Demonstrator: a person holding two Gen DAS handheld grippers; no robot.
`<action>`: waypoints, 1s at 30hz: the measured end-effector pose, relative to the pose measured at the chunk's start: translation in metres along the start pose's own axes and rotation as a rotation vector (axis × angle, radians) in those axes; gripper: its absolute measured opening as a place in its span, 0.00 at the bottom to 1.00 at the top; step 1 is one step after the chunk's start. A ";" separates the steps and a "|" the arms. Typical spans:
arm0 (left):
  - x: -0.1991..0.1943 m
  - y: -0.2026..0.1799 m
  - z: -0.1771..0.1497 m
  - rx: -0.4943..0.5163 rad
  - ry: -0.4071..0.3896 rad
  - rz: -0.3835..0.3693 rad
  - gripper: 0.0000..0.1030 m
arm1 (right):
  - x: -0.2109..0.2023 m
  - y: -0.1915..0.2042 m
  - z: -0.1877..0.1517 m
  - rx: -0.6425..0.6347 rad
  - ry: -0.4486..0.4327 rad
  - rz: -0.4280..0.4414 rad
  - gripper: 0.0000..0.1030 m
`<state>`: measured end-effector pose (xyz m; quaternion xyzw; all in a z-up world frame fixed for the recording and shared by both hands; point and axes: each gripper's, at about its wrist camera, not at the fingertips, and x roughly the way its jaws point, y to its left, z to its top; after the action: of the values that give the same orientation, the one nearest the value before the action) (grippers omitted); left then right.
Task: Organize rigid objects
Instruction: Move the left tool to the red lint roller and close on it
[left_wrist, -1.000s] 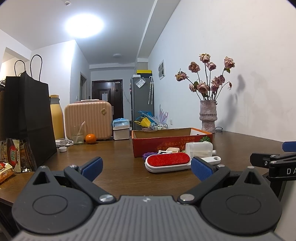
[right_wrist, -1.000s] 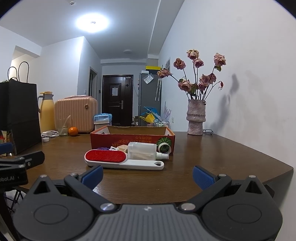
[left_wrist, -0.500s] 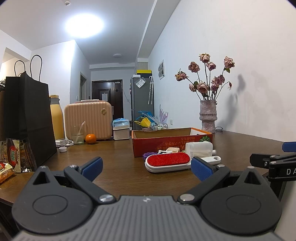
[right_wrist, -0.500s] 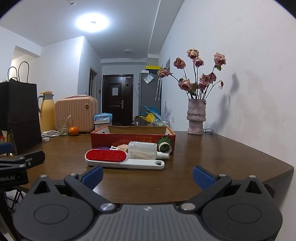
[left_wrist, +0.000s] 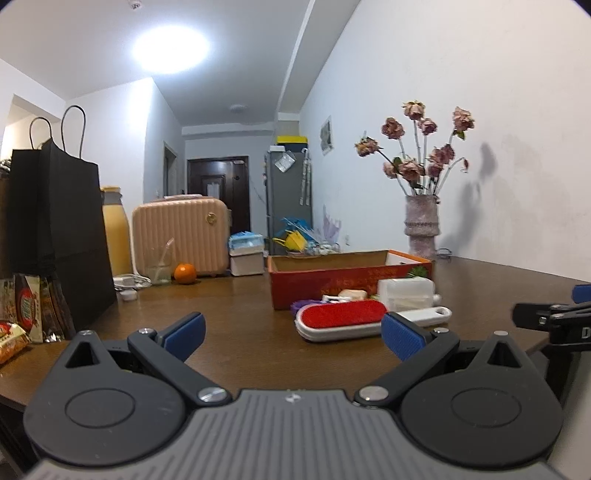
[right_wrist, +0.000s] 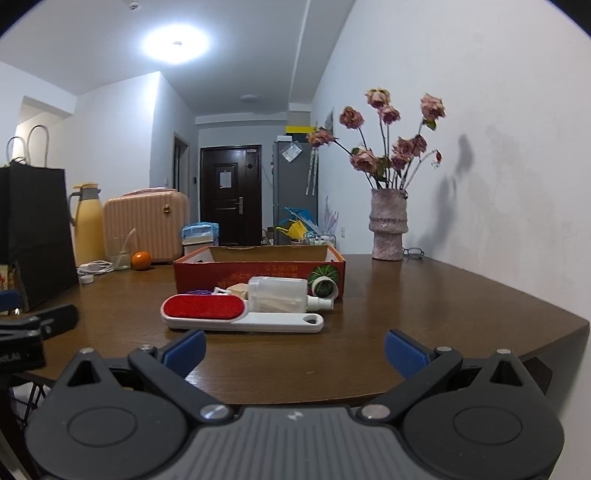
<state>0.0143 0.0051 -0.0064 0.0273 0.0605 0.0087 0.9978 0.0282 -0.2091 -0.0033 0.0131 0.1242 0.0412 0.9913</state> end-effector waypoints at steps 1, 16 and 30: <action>0.005 0.001 0.001 0.000 0.006 0.001 1.00 | 0.006 -0.003 0.000 0.007 0.009 -0.004 1.00; 0.142 0.011 0.025 -0.016 0.203 -0.109 1.00 | 0.139 -0.041 0.039 0.074 0.184 0.048 1.00; 0.233 0.026 0.024 -0.177 0.362 -0.196 0.94 | 0.233 -0.092 0.048 0.187 0.380 0.207 0.56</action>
<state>0.2484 0.0344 -0.0089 -0.0684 0.2400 -0.0783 0.9652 0.2722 -0.2819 -0.0168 0.1095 0.3099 0.1328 0.9351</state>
